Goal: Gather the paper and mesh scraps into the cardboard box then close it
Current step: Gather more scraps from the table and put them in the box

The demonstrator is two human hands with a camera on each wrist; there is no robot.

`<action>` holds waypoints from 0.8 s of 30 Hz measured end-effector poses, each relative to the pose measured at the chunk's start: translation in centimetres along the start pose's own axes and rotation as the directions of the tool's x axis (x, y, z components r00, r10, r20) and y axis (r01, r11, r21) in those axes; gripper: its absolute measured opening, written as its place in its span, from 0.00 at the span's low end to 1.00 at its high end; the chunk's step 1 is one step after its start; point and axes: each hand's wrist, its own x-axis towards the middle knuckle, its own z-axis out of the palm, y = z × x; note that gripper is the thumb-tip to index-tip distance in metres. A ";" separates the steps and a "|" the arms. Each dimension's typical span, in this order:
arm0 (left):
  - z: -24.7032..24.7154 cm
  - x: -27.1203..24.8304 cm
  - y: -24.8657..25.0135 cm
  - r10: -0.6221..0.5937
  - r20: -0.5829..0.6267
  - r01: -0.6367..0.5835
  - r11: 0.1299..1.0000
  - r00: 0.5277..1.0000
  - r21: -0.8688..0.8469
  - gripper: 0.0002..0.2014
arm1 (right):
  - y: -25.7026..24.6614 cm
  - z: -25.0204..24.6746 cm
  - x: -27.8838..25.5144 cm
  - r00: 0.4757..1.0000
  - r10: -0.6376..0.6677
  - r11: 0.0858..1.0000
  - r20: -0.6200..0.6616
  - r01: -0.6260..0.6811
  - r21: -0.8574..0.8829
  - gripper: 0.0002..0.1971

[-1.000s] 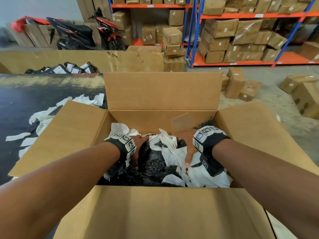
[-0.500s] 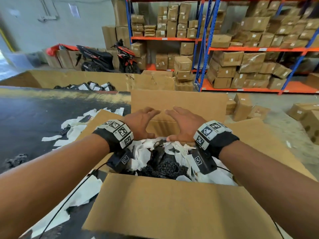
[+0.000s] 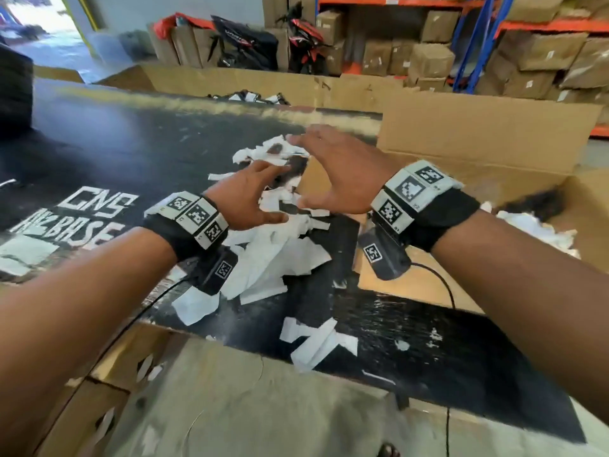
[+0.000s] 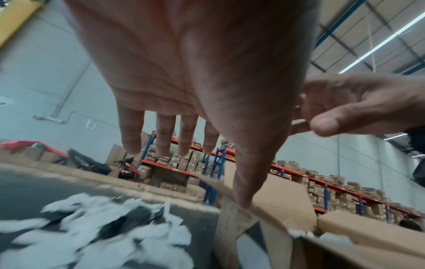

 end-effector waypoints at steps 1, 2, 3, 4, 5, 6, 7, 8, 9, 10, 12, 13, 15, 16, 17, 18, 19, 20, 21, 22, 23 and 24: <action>0.9 -1.7 -1.5 -0.014 0.019 0.014 1.000 1.000 -0.011 0.47 | -2.0 1.2 0.3 1.000 -0.028 0.999 0.001 0.028 0.023 0.48; 1.9 -3.4 -3.1 -0.030 0.047 0.031 0.999 0.998 -0.019 0.48 | -3.7 2.6 0.5 0.998 -0.059 0.997 0.008 0.059 0.040 0.47; 3.0 -5.0 -4.6 -0.045 0.084 0.047 0.999 0.995 -0.027 0.49 | -5.2 4.1 0.5 0.996 -0.090 0.995 0.021 0.088 0.053 0.48; 4.1 -6.4 -5.8 -0.057 0.124 0.062 0.997 0.991 -0.035 0.53 | -6.4 5.8 0.3 0.993 -0.111 0.992 0.047 0.108 0.063 0.49; 5.4 -7.8 -7.1 -0.071 0.166 0.078 0.996 0.984 -0.037 0.58 | -7.3 7.6 -0.1 0.989 -0.121 0.991 0.088 0.115 0.068 0.51; 6.8 -9.1 -8.3 -0.083 0.207 0.090 0.996 0.975 -0.024 0.62 | -7.9 9.6 -0.7 0.981 -0.121 0.991 0.148 0.113 0.065 0.55; 8.1 -10.3 -9.4 -0.096 0.247 0.098 0.995 0.964 0.006 0.65 | -8.2 11.7 -1.4 0.967 -0.109 0.994 0.231 0.101 0.045 0.60; 9.5 -11.3 -10.6 -0.113 0.281 0.104 0.993 0.953 0.047 0.68 | -8.3 13.7 -2.1 0.943 -0.082 0.996 0.322 0.084 0.008 0.65; 10.7 -12.1 -11.6 -0.136 0.307 0.113 0.989 0.942 0.090 0.70 | -7.9 15.7 -2.8 0.913 -0.044 0.997 0.405 0.069 -0.047 0.70; 11.9 -12.8 -12.6 -0.163 0.324 0.128 0.984 0.932 0.125 0.72 | -7.3 17.4 -3.5 0.884 0.003 0.994 0.468 0.050 -0.101 0.74; 13.9 -13.7 -14.6 -0.209 0.336 0.163 0.974 0.918 0.160 0.72 | -5.5 19.8 -4.7 0.829 0.126 0.986 0.545 -0.042 -0.164 0.78; 14.5 -14.0 -15.5 -0.226 0.336 0.180 0.970 0.914 0.162 0.72 | -4.7 20.5 -5.2 0.802 0.185 0.979 0.569 -0.101 -0.176 0.79; 15.6 -14.3 -17.1 -0.236 0.328 0.198 0.970 0.915 0.143 0.69 | -3.4 21.6 -6.0 0.760 0.252 0.968 0.599 -0.191 -0.164 0.79; 16.0 -14.4 -17.8 -0.227 0.317 0.197 0.972 0.921 0.125 0.68 | -2.9 22.0 -6.1 0.753 0.262 0.965 0.603 -0.224 -0.140 0.78; 16.4 -14.3 -18.4 -0.215 0.307 0.195 0.976 0.927 0.097 0.66 | -2.6 22.4 -6.1 0.761 0.261 0.963 0.594 -0.251 -0.102 0.76; 16.7 -14.1 -18.8 -0.206 0.299 0.194 0.979 0.932 0.068 0.64 | -2.4 22.8 -5.7 0.779 0.255 0.960 0.573 -0.274 -0.056 0.73; 16.9 -13.8 -19.2 -0.198 0.297 0.192 0.980 0.934 0.048 0.63 | -2.5 23.3 -5.3 0.802 0.250 0.958 0.543 -0.285 -0.020 0.71; 17.1 -13.4 -19.3 -0.189 0.298 0.186 0.982 0.936 0.039 0.61 | -2.7 23.8 -4.6 0.823 0.250 0.957 0.511 -0.291 0.002 0.69; 17.2 -12.9 -19.5 -0.179 0.296 0.177 0.984 0.938 0.033 0.59 | -3.0 24.3 -3.7 0.840 0.253 0.954 0.480 -0.298 0.018 0.68; 17.2 -12.2 -19.5 -0.166 0.297 0.166 0.986 0.940 0.026 0.57 | -3.4 24.9 -2.7 0.849 0.265 0.949 0.456 -0.313 0.031 0.67; 17.2 -11.4 -19.5 -0.152 0.299 0.154 0.988 0.942 0.016 0.56 | -3.8 25.5 -1.5 0.857 0.285 0.943 0.429 -0.332 0.036 0.65; 17.1 -10.4 -19.5 -0.139 0.298 0.144 0.990 0.944 0.006 0.55 | -4.3 25.9 -0.1 0.867 0.312 0.936 0.389 -0.351 0.032 0.63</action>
